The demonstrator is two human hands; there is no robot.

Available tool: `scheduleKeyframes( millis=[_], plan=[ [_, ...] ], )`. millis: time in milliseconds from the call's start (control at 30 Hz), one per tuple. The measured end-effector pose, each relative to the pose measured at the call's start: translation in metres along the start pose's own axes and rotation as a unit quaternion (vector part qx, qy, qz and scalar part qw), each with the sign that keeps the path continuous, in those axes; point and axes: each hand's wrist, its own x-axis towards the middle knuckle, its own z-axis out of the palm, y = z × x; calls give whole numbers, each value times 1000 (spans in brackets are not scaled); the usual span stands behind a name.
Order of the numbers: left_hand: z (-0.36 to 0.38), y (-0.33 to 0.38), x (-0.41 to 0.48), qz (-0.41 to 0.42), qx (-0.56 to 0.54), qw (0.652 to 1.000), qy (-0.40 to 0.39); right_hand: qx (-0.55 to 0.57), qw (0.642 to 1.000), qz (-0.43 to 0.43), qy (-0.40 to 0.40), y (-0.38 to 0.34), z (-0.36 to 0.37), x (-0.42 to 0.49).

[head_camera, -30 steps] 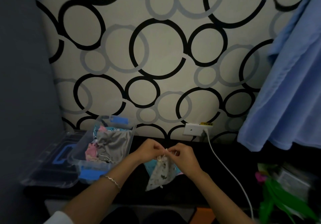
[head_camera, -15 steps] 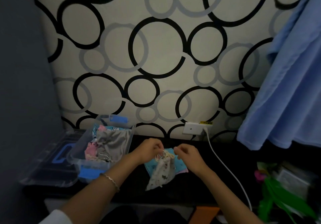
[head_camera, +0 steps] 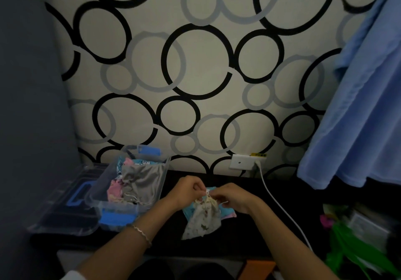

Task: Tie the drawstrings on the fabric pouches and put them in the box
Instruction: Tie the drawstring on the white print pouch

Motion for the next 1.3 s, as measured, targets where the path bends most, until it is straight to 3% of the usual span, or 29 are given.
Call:
scheduleKeyframes(
  millis=[200, 467, 700, 1033, 1167, 1300],
  plan=[
    [0, 5, 0, 11, 8, 1000, 1, -37, 998, 34, -22, 6, 3, 6],
    [-1, 4, 0, 8, -2, 1000, 19, 80, 996, -1, -28, 5, 9, 2],
    [-8, 2, 0, -10, -5, 1000, 29, 247, 968, -23, 37, 11, 18, 7],
    [-13, 2, -3, -26, 30, 999, 22, 253, 964, -63, 55, 13, 23, 3],
    [-16, 5, -5, 17, 109, 994, 24, 137, 982, -93, 90, 13, 26, -1],
    [-16, 12, -6, 37, 120, 991, 35, 63, 990, -106, 63, 11, 28, -4]
  ],
)
